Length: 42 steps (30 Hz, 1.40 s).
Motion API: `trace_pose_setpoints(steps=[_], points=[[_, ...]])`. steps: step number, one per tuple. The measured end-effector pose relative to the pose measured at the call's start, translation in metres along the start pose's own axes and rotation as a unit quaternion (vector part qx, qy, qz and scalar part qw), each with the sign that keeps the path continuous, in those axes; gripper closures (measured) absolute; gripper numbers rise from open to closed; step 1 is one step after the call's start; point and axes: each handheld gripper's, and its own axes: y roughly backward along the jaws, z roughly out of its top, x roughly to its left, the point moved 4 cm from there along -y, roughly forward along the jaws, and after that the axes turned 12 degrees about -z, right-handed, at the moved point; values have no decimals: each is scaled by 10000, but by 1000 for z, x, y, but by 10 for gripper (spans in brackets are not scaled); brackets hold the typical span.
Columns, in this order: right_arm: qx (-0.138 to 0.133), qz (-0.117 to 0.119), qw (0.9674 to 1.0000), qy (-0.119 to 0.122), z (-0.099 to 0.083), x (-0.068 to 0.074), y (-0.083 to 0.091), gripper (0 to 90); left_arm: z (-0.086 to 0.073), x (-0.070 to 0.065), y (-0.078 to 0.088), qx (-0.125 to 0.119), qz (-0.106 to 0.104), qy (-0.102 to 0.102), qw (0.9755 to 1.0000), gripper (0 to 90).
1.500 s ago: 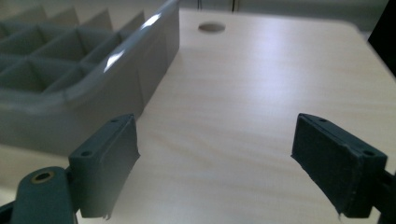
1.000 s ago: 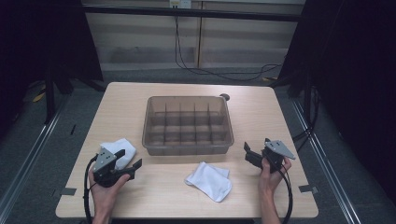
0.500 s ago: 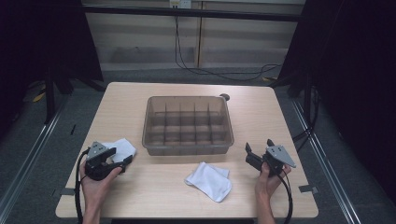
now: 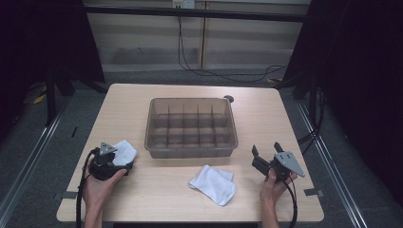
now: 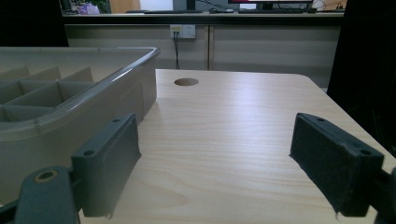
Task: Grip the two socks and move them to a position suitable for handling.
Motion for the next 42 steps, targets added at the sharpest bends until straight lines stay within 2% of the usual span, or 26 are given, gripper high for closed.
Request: trace_pose_setpoints(steps=[2,6,10,14,16,21,24,27,28,30,32,34,40,42], points=[[-46,12,10000,35,0,1,1,146,0,0,-1,-22,-20,19,10000,148],[-103,43,9999,-40,0,0,2,142,1,1,-2,38,-42,46,10000,145],[-144,71,9999,-27,0,0,2,142,6,0,-2,332,-40,145,9993,145],[-161,74,9998,-45,0,-1,3,142,14,2,-4,721,-73,248,9971,150],[-159,92,9998,-54,0,-1,3,143,18,4,-3,890,-65,311,9955,191],[-177,120,9998,-53,0,-1,3,145,22,13,2,1003,-52,360,9943,405],[-176,129,9998,-47,0,-1,3,146,25,17,3,1008,-101,303,9944,559],[-171,135,9998,-36,0,-1,3,146,27,20,3,1083,-123,336,9935,656],[-172,136,9998,-35,0,-1,3,146,28,22,3,1163,-134,318,9926,675],[-172,143,9997,-37,0,-1,3,147,28,22,3,1135,-116,327,9929,704],[-182,155,9997,-49,0,-1,3,147,24,23,5,879,-122,479,9949,723],[-188,157,9997,-67,0,-1,3,147,22,22,6,810,-173,548,9951,730],[-191,216,9996,-45,0,-1,3,156,21,20,10,935,-464,696,9921,737],[-191,224,9996,-40,0,-1,3,156,21,17,12,917,-695,767,9904,738]])
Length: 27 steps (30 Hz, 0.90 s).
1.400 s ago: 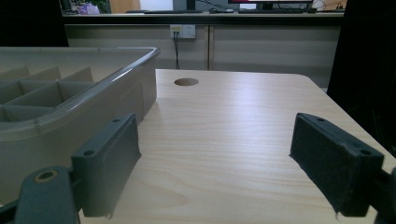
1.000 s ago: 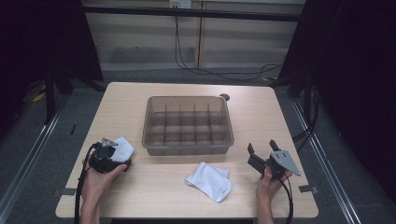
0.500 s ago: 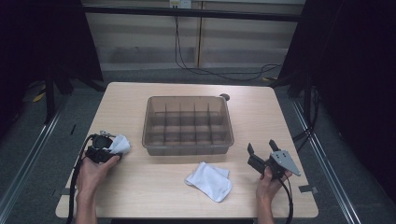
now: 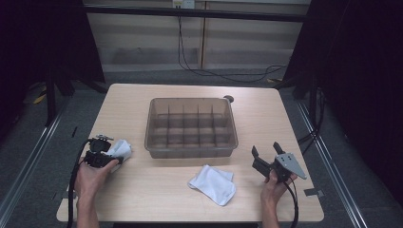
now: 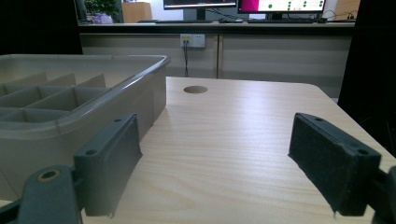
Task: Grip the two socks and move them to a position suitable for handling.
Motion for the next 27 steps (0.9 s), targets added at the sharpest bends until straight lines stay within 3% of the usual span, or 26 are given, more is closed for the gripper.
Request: trace_pose_setpoints(steps=[1,5,7,11,15,21,22,27], points=[[0,-1,10000,-1,0,0,0,156,0,-1,0,38,-29,-38,10000,738],[0,6,10000,-1,0,0,0,156,-1,-6,5,47,-465,62,9989,738],[1,14,10000,-1,0,0,0,156,-2,-7,8,-1,-705,183,9973,738],[11,51,10000,-7,0,0,0,156,-2,-13,16,19,-1051,209,9942,738],[14,66,10000,4,0,0,0,156,2,-20,27,-220,-1241,209,9918,738],[18,72,10000,3,0,0,0,156,1,-26,34,-143,-1449,250,9890,740],[16,74,10000,4,0,0,0,156,0,-28,34,-141,-1454,341,9887,740],[27,83,10000,25,0,0,0,156,-3,-32,39,-132,-1424,379,9890,741]])
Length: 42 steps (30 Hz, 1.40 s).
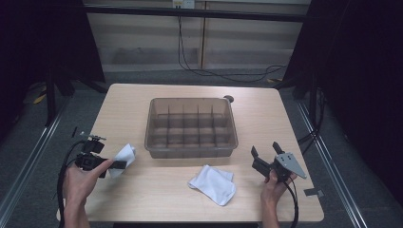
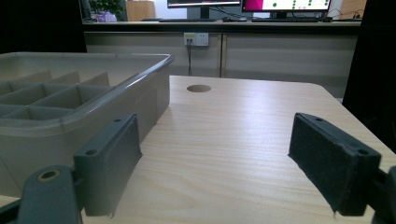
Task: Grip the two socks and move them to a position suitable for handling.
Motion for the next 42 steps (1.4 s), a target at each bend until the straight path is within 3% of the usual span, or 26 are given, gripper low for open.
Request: trace_pose_setpoints(steps=[5,7,8,11,16,18,21,22,26,33,38,42], points=[[3,5,10000,-3,0,0,0,156,-5,-7,0,98,-132,-32,9999,742],[6,4,10000,-6,0,0,0,156,-5,-10,0,91,-103,-45,9999,741],[-1,5,10000,5,0,0,0,156,-6,-10,0,210,-77,-100,9997,741],[1,16,10000,12,0,0,0,156,-7,-18,3,102,-250,-107,9996,741],[10,16,10000,7,0,1,0,156,-9,-28,6,73,-145,-120,9998,741],[22,24,10000,4,0,1,0,156,-11,-34,4,120,-239,-152,9995,741],[16,11,10000,21,0,1,0,156,-12,-42,-2,197,-272,-241,9991,740],[21,10,10000,14,0,1,0,156,-11,-47,-5,156,-358,-237,9990,739],[22,16,10000,13,0,1,0,156,-10,-55,-19,378,-659,-397,9963,738],[17,17,10000,21,0,1,0,156,-8,-71,-37,511,-729,-561,9945,737],[17,21,10000,23,0,1,0,156,-10,-80,-56,785,-795,-709,9912,732],[22,24,10000,21,0,1,0,156,-10,-83,-71,865,-867,-688,9901,732]])
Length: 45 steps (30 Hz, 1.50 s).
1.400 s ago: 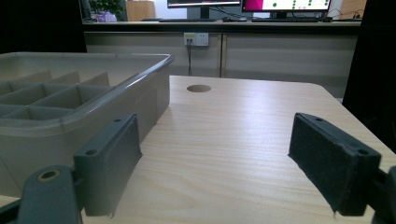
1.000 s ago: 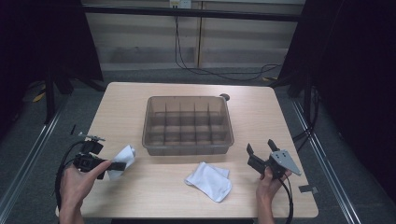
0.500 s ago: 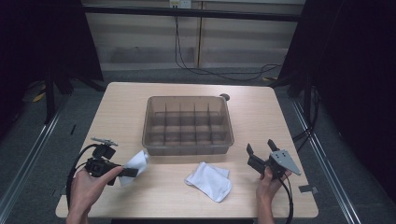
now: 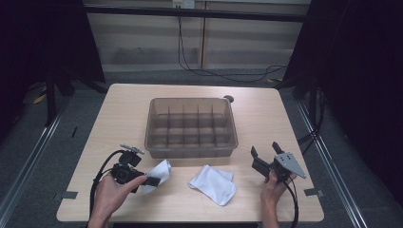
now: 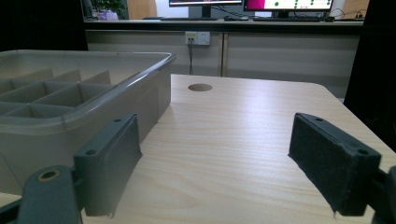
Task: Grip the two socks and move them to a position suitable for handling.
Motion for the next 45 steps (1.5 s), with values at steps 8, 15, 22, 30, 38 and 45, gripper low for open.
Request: trace_pose_setpoints(steps=[8,15,22,30,38,45], points=[[4,-3,10000,7,0,0,0,156,3,1,-28,108,-19,11,9999,728],[-2,6,10000,4,0,0,0,156,4,11,-44,148,195,170,9996,723],[-3,16,10000,8,0,0,0,156,0,15,-54,105,102,88,9999,685],[1,2,10000,11,0,0,0,156,-2,11,-54,85,129,-77,9999,533],[23,6,10000,9,0,0,-1,156,1,5,-40,-354,386,-254,9983,346],[107,-72,9999,18,0,0,-2,156,11,-20,-35,-1158,141,-967,9885,440]])
